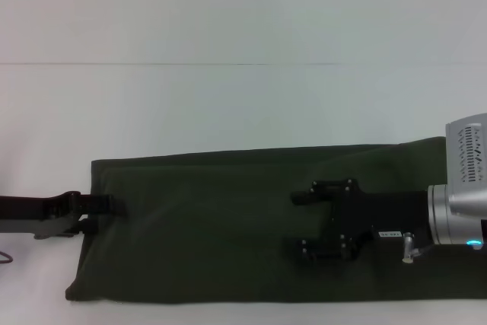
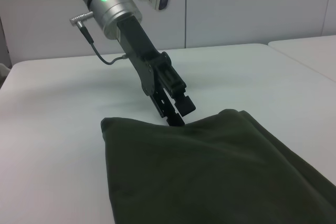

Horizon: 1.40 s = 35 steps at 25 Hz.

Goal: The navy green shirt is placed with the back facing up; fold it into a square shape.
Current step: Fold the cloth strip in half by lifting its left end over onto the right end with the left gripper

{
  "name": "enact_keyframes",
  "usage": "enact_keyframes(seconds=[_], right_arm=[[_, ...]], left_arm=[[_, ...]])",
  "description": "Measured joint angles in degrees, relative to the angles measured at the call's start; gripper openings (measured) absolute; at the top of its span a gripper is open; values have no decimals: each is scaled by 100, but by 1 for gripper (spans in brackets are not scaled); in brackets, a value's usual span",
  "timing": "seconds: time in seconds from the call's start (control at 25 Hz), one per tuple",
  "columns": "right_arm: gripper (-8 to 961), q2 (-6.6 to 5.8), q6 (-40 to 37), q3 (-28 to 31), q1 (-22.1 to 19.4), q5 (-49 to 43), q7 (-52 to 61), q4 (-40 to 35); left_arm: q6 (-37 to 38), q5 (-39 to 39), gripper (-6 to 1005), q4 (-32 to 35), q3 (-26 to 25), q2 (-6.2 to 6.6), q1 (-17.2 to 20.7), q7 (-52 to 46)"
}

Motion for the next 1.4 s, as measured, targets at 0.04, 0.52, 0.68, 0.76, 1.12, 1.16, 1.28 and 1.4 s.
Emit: enact_keyframes(seconds=[0.04,0.52,0.68,0.76,1.12,1.16,1.28,1.4], right_arm=[[759,0,-1,-1,-3,0,1,1],[758,0,-11,22,-38,-2,7,3],[758,0,-11,25,-39,-2,-5,3],[758,0,-10,15,-39,-2,-8,3],[757,0,25,1,-39,-2,7,3],[757,0,27,1,-39,-2,8,3],[757,0,37,3,-38,-2,8,3],[756,0,42,5,-38,-2,9,3]], left_arm=[[-17,1,823,-1,-2,-5,3,0],[114,5,823,295,-41,106,71,-183],[97,151,823,355,-31,155,75,-225],[9,273,824,355,-40,149,63,-227],[-116,291,824,329,-33,87,81,-215],[-117,291,824,319,-25,84,75,-215],[-117,291,824,311,-18,73,59,-215],[-117,291,824,296,-14,59,48,-216]])
